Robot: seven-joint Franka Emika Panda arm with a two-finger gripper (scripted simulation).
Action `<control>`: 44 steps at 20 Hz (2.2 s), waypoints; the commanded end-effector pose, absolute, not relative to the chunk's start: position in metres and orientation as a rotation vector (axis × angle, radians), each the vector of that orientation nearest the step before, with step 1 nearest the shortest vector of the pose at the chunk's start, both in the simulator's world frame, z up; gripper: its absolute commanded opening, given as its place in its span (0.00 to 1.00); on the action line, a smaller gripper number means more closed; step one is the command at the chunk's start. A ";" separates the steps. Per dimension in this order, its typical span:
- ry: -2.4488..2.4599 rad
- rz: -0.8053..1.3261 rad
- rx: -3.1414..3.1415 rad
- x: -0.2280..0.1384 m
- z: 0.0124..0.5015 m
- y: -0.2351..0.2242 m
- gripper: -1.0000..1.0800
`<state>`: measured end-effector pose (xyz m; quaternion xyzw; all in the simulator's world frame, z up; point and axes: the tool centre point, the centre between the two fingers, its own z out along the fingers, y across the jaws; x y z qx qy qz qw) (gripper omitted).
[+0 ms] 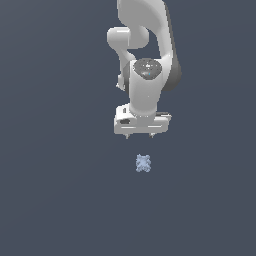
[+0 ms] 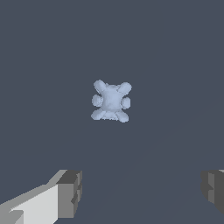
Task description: Pick up the object and move it to a goal position.
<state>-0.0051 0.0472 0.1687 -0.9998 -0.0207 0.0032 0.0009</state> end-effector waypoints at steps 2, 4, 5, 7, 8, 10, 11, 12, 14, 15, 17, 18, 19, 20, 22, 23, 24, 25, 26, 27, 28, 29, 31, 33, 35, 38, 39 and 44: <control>-0.068 0.011 -3.139 -0.005 0.168 0.048 0.96; -0.088 0.022 -3.137 -0.007 0.166 0.053 0.96; -0.105 0.031 -3.135 -0.009 0.164 0.057 0.96; -0.148 0.054 -3.129 -0.014 0.159 0.068 0.96; -0.165 0.063 -3.127 -0.016 0.158 0.072 0.96; -0.184 0.073 -3.124 -0.018 0.157 0.076 0.96; -0.186 0.073 -3.124 -0.019 0.157 0.076 0.96; -0.184 0.072 -3.124 -0.019 0.157 0.076 0.96; -0.176 0.069 -3.125 -0.017 0.156 0.075 0.96; -0.172 0.068 -3.125 -0.016 0.156 0.074 0.96; -0.163 0.066 -3.126 -0.013 0.153 0.075 0.96; -0.157 0.064 -3.126 -0.010 0.152 0.075 0.96; -0.150 0.062 -3.127 -0.008 0.150 0.075 0.96; -0.141 0.060 -3.127 -0.005 0.148 0.075 0.96; -0.119 0.054 -3.129 0.002 0.143 0.074 0.96; -0.106 0.050 -3.130 0.006 0.140 0.074 0.96; -0.093 0.047 -3.131 0.010 0.136 0.074 0.96; -0.078 0.042 -3.132 0.015 0.132 0.074 0.96; -0.062 0.038 -3.133 0.020 0.128 0.074 0.96; -0.045 0.033 -3.134 0.025 0.124 0.073 0.96; -0.029 0.029 -3.135 0.029 0.119 0.073 0.96; -0.015 0.025 -3.136 0.034 0.115 0.073 0.96; 0.010 0.017 -3.137 0.041 0.108 0.072 0.96; 0.031 0.011 -3.139 0.047 0.102 0.072 0.96; 0.047 0.006 -3.140 0.051 0.097 0.071 0.96; 0.062 0.002 -3.141 0.055 0.092 0.071 0.96; 0.065 0.001 -3.141 0.056 0.091 0.071 0.96; 0.064 0.002 -3.141 0.056 0.090 0.071 0.96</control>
